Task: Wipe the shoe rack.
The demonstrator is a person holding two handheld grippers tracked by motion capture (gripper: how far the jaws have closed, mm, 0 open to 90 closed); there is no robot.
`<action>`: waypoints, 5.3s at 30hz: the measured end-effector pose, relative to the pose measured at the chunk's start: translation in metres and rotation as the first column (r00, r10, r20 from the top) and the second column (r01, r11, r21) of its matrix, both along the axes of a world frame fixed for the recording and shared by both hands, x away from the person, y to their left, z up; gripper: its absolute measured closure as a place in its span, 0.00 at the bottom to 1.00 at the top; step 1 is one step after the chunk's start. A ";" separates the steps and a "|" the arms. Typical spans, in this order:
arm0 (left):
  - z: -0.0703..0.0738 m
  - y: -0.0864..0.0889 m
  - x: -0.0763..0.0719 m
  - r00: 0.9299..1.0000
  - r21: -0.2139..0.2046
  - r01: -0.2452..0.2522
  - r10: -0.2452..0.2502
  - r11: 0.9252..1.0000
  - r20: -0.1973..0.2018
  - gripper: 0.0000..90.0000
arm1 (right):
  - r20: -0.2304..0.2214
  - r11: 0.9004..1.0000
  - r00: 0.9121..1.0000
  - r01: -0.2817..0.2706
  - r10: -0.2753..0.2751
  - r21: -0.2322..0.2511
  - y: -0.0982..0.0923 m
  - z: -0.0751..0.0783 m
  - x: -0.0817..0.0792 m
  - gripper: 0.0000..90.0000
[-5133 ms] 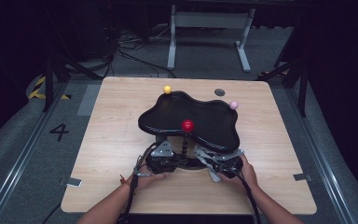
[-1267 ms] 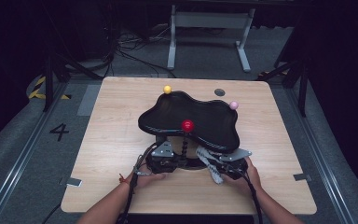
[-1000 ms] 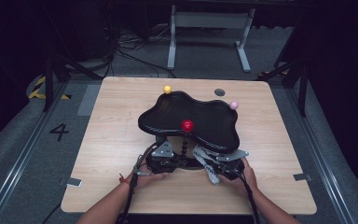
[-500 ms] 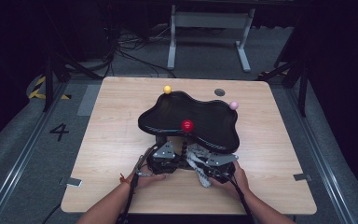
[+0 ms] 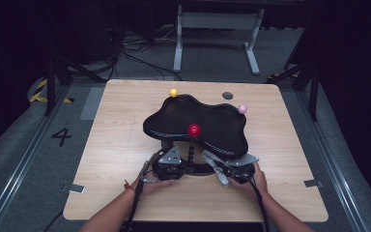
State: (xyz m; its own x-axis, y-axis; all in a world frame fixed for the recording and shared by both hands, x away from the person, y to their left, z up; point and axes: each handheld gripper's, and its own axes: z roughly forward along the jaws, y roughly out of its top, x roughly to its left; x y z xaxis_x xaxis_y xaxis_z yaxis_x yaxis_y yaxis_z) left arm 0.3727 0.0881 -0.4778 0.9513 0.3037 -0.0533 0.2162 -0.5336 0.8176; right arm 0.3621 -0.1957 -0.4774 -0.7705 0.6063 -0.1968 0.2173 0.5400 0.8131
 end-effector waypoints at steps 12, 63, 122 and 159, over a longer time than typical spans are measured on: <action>0.000 0.000 0.000 1.000 0.001 0.007 -0.007 1.000 0.009 0.84 | -0.045 0.994 0.995 0.093 -0.091 0.055 -0.026 -0.002 0.024 0.90; 0.000 0.000 0.000 1.000 0.004 0.004 -0.004 1.000 0.010 0.84 | -0.158 0.971 0.967 0.217 -0.200 0.097 -0.056 0.000 0.062 0.89; 0.001 -0.017 -0.016 1.000 0.021 0.027 -0.027 0.999 0.013 0.83 | -0.038 0.996 0.997 -0.062 0.060 -0.061 0.018 0.011 -0.017 0.89; 0.001 -0.056 -0.011 0.999 0.026 -0.007 0.006 1.000 0.037 0.83 | -0.036 0.995 0.998 -0.060 0.057 -0.084 0.012 0.013 -0.029 0.88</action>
